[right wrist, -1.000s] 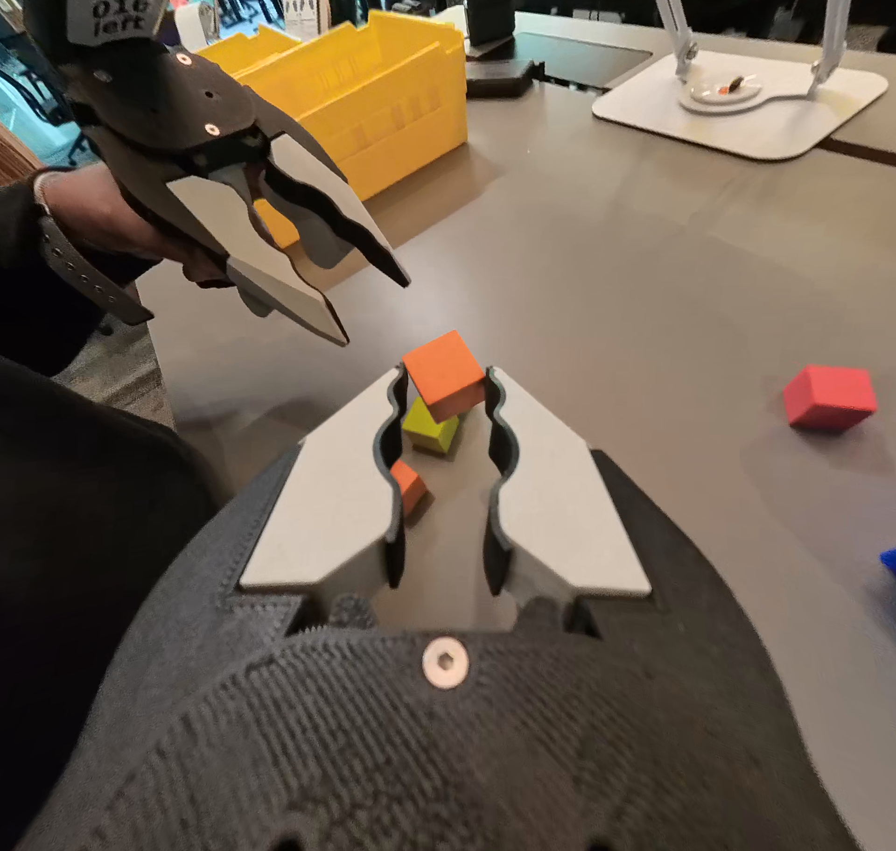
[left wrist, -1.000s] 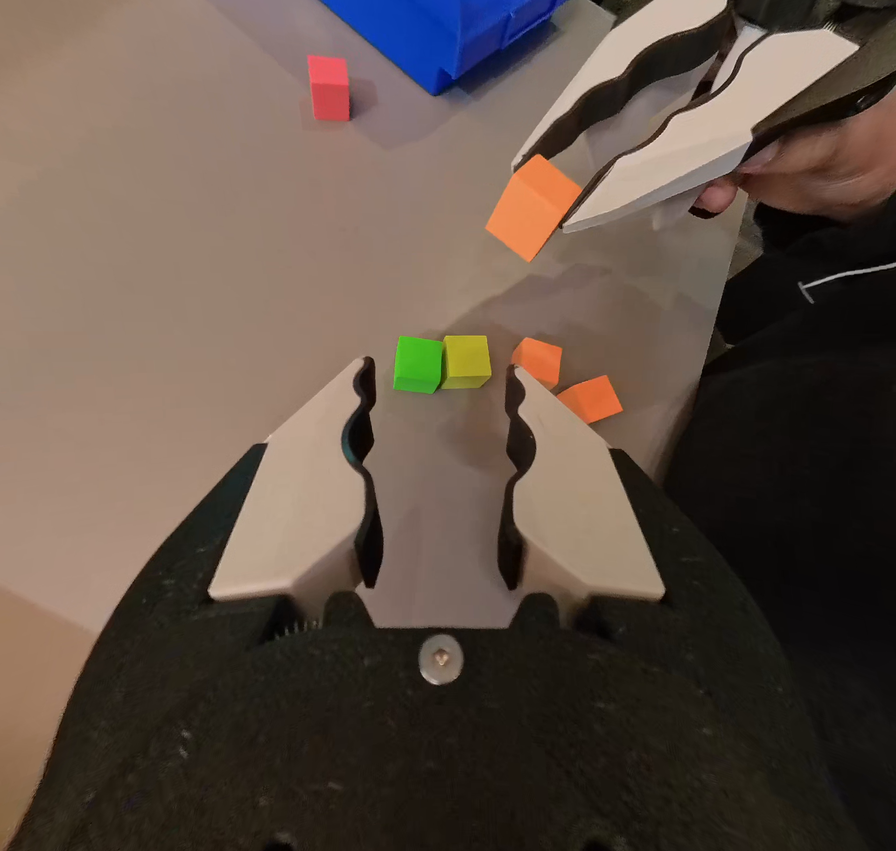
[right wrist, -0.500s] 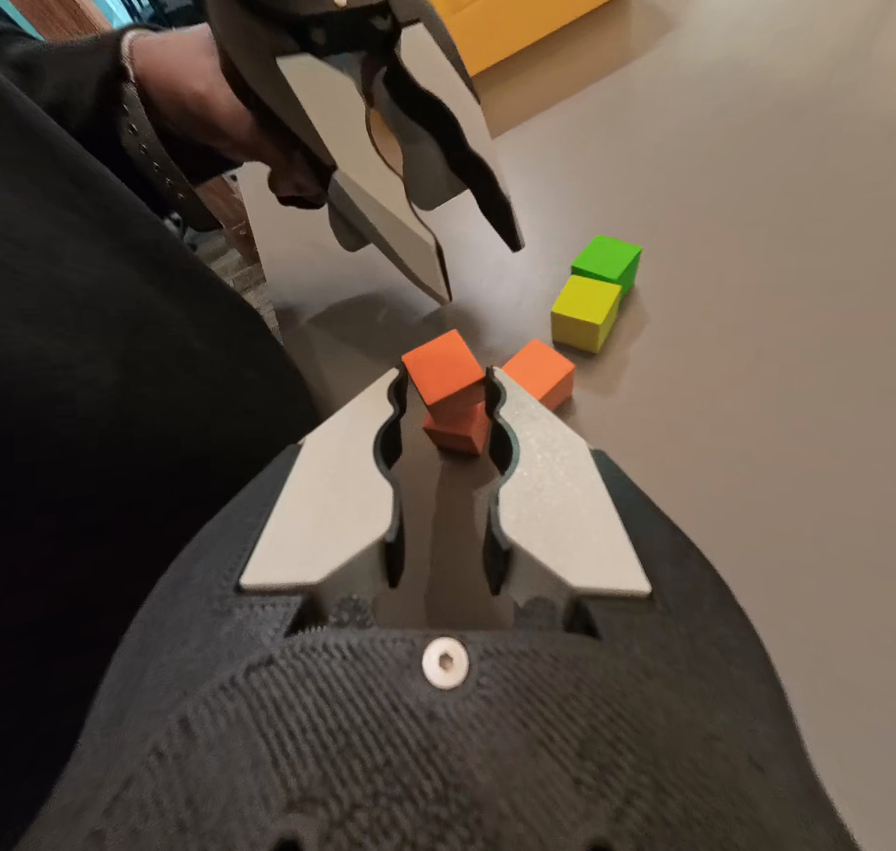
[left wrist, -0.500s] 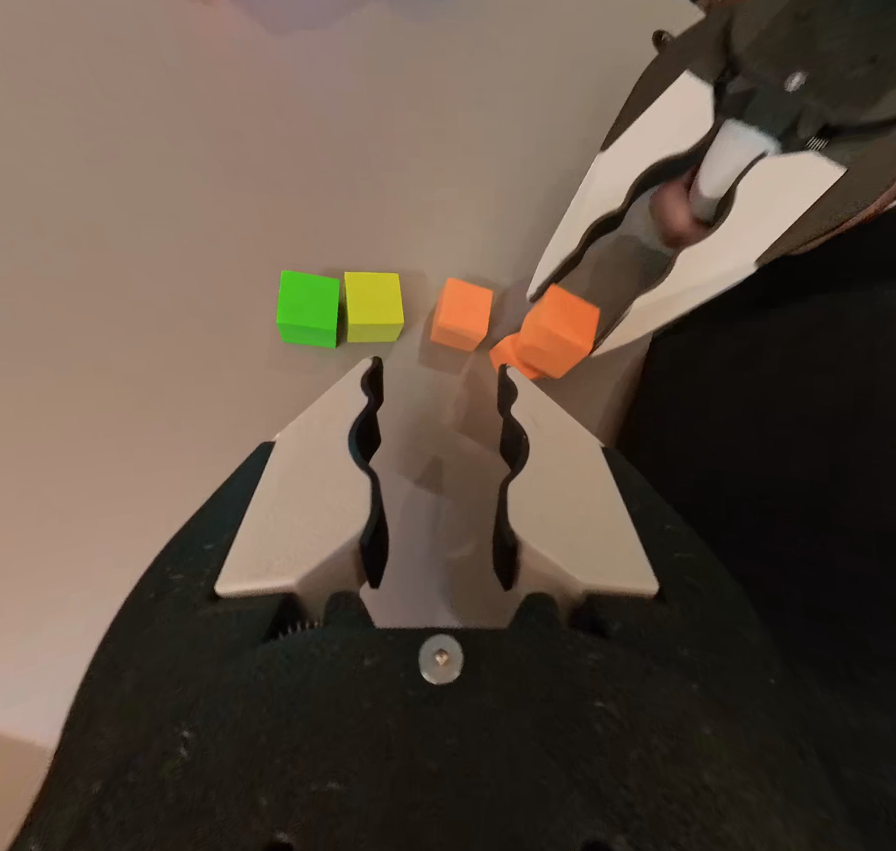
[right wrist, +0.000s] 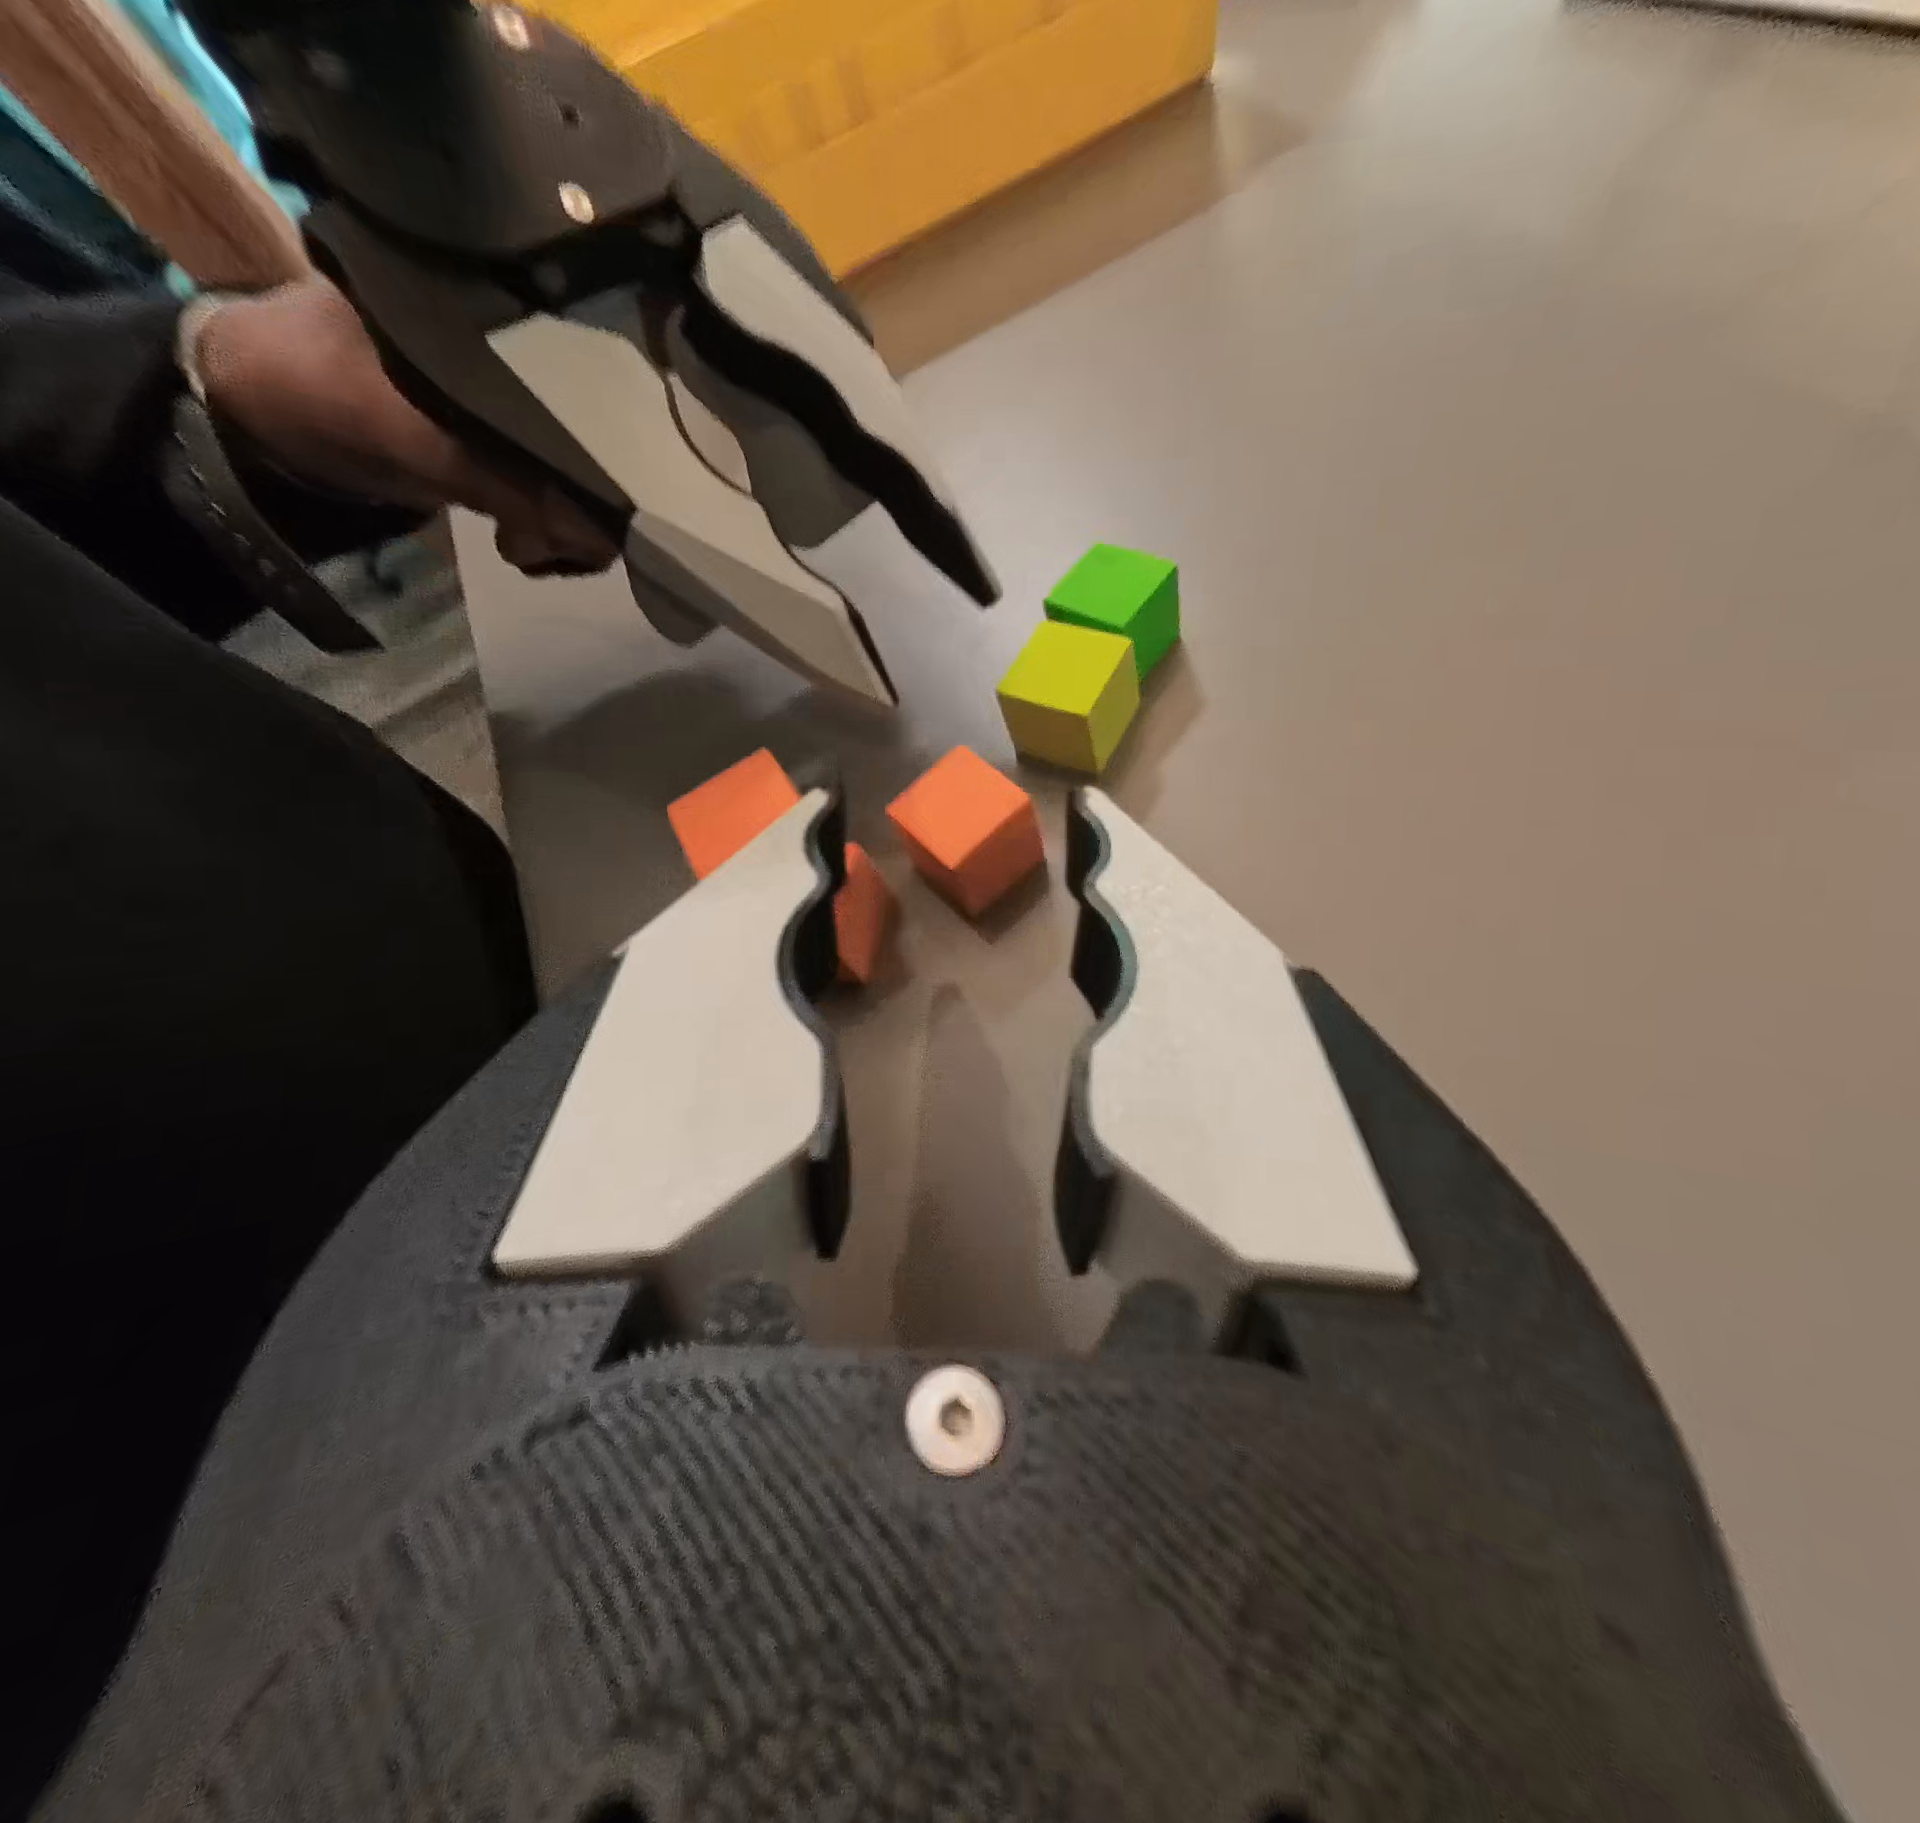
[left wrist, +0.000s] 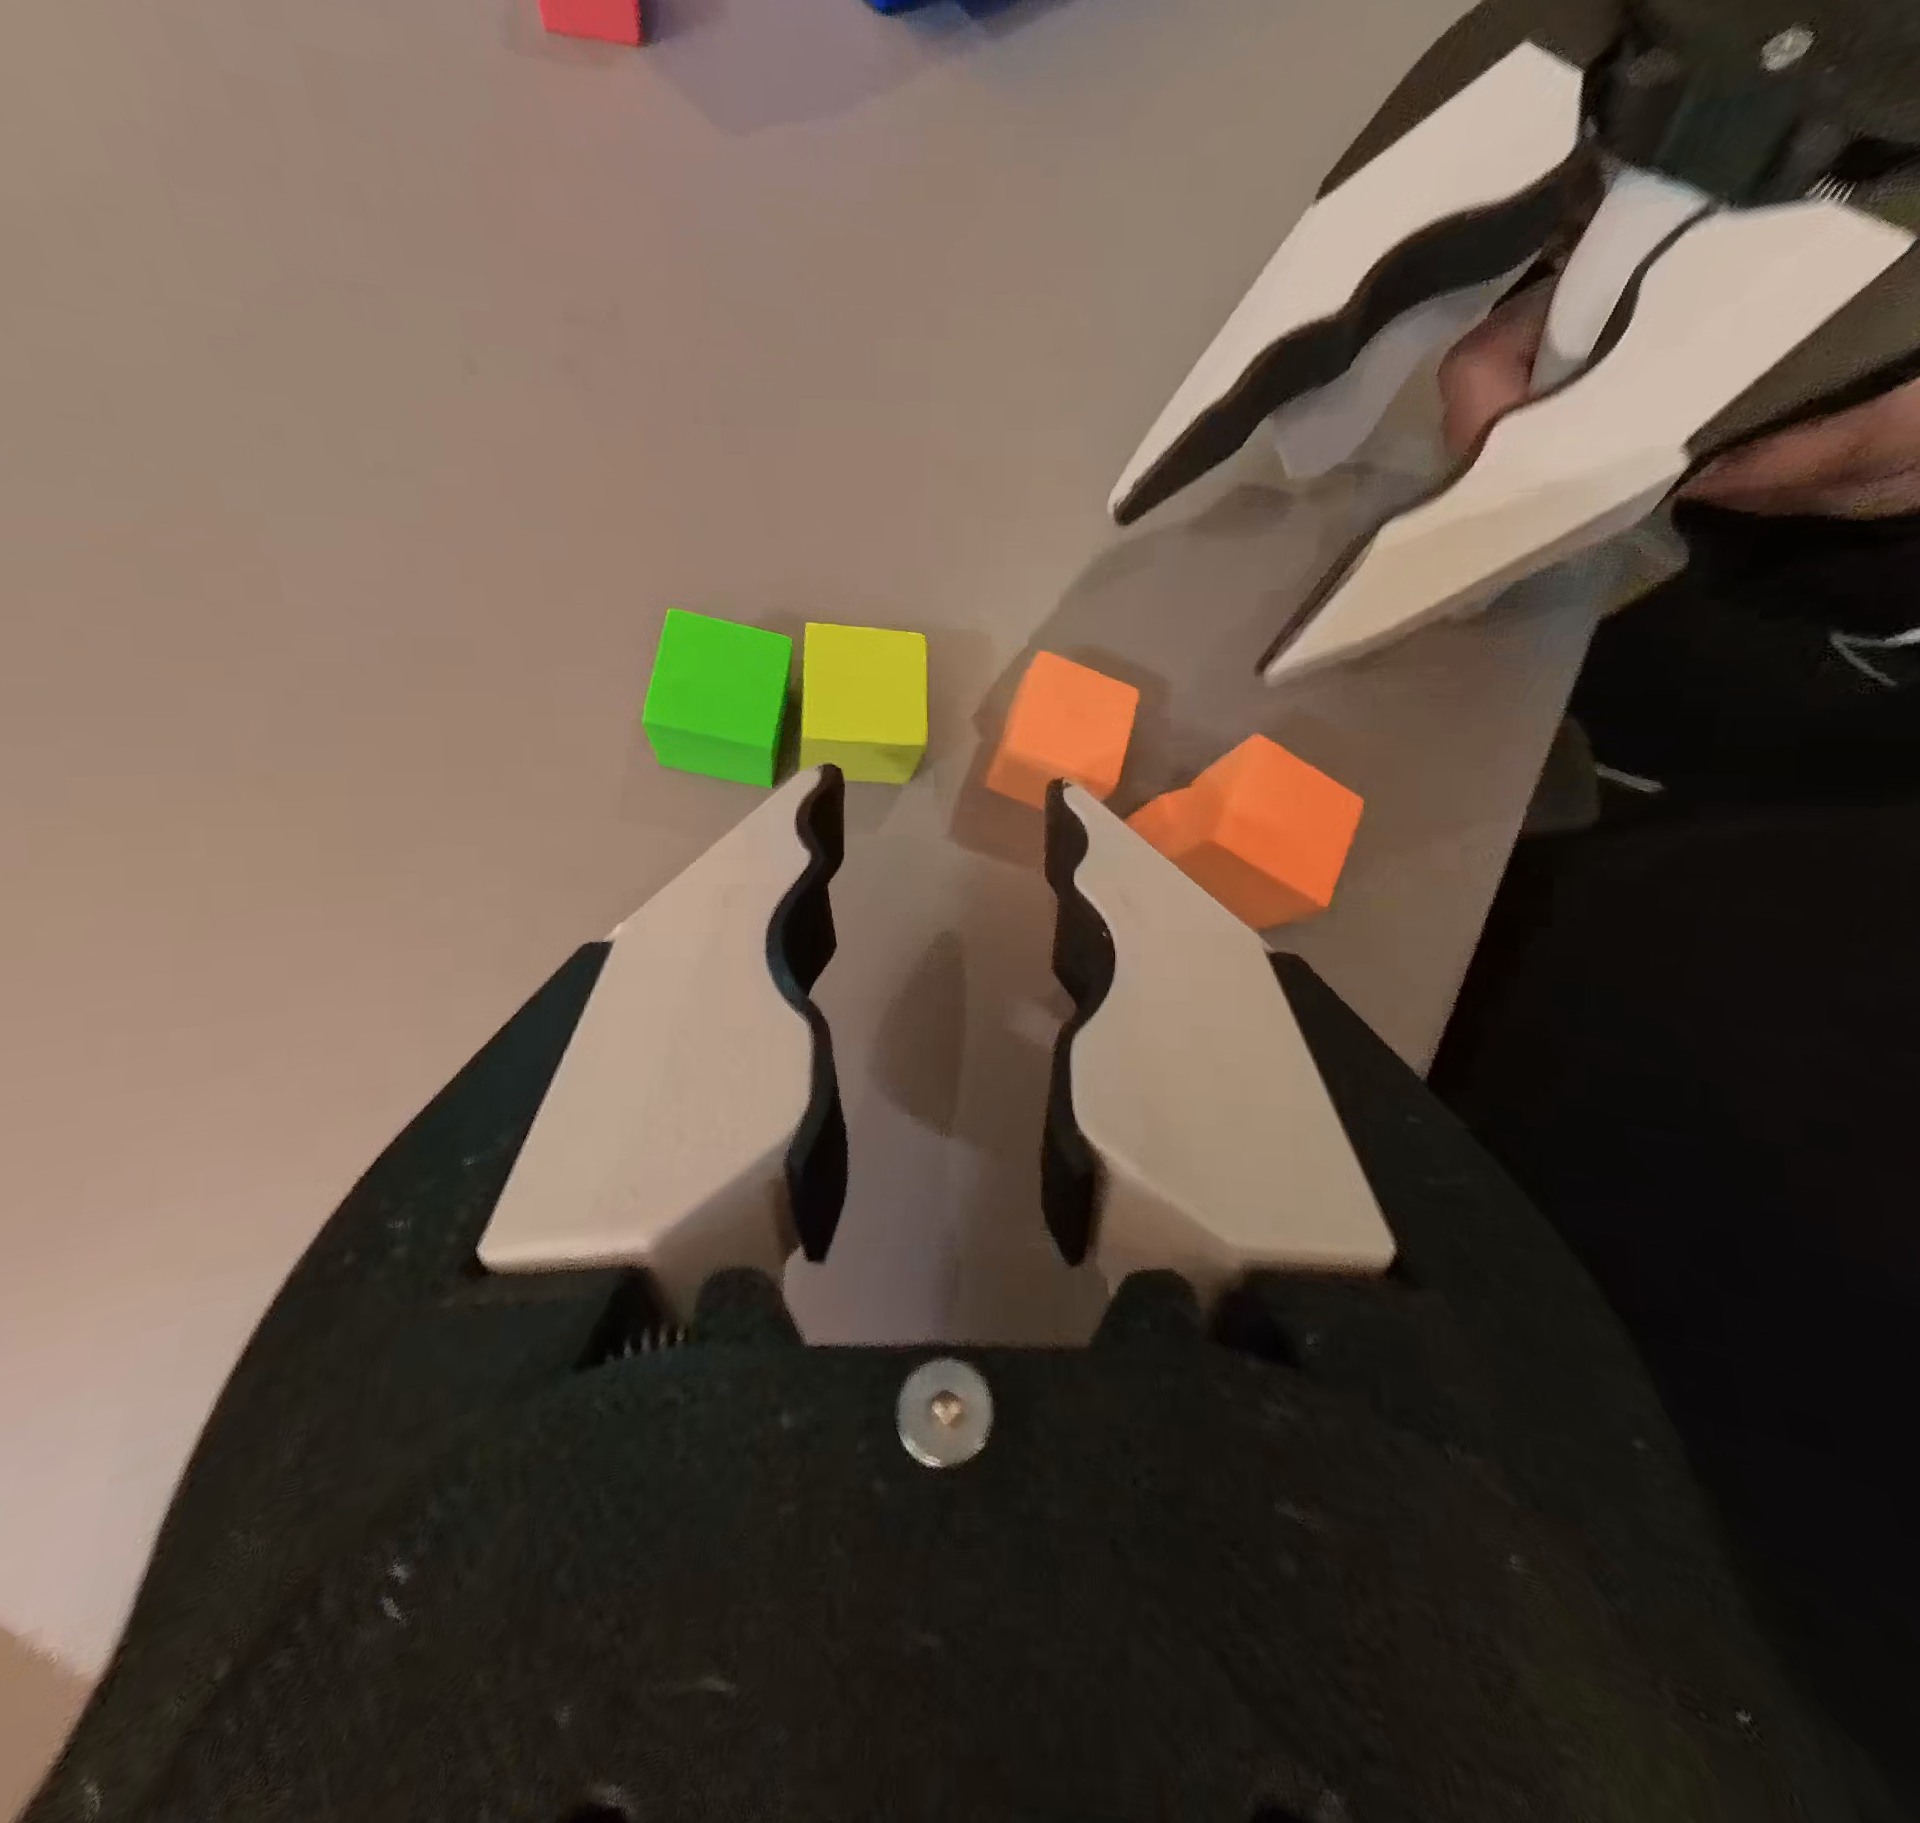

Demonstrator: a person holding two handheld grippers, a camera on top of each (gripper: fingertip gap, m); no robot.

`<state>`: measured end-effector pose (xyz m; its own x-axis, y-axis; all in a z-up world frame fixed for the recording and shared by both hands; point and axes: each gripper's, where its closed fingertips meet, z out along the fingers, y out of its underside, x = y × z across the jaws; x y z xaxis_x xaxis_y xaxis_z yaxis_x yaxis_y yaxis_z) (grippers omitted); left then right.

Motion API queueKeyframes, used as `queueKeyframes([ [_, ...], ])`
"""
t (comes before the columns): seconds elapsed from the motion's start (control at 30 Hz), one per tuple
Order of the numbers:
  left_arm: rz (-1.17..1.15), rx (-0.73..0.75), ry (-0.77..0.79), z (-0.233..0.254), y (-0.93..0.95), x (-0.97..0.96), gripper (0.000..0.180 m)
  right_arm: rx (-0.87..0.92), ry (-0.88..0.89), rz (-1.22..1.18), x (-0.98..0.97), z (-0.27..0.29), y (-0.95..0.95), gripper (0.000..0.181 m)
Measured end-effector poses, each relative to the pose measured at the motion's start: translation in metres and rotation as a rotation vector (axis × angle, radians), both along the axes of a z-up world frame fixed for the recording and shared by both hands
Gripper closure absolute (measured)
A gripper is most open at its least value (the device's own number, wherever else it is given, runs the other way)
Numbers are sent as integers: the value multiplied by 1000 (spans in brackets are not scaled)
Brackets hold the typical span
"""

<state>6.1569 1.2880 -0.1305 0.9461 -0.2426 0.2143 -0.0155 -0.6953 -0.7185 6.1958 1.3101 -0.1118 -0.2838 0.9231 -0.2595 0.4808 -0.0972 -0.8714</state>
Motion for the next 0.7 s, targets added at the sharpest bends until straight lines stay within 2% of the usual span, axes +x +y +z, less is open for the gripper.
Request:
queueKeyframes([
  [0.07,29,9,-1,-1,5,-2,145,66,-50,42,-4,-13,0,136],
  [0.2,71,1,13,-4,16,-8,144,133,-89,129,-13,-26,-6,138],
  [0.33,81,-3,34,-6,24,-11,143,167,-139,162,-15,-39,-6,152],
  [0.53,99,7,111,-9,30,-18,150,141,-54,16,-1,-5,15,152],
  [0.7,87,-3,119,-8,28,-13,141,137,1,-4,16,23,7,152],
])
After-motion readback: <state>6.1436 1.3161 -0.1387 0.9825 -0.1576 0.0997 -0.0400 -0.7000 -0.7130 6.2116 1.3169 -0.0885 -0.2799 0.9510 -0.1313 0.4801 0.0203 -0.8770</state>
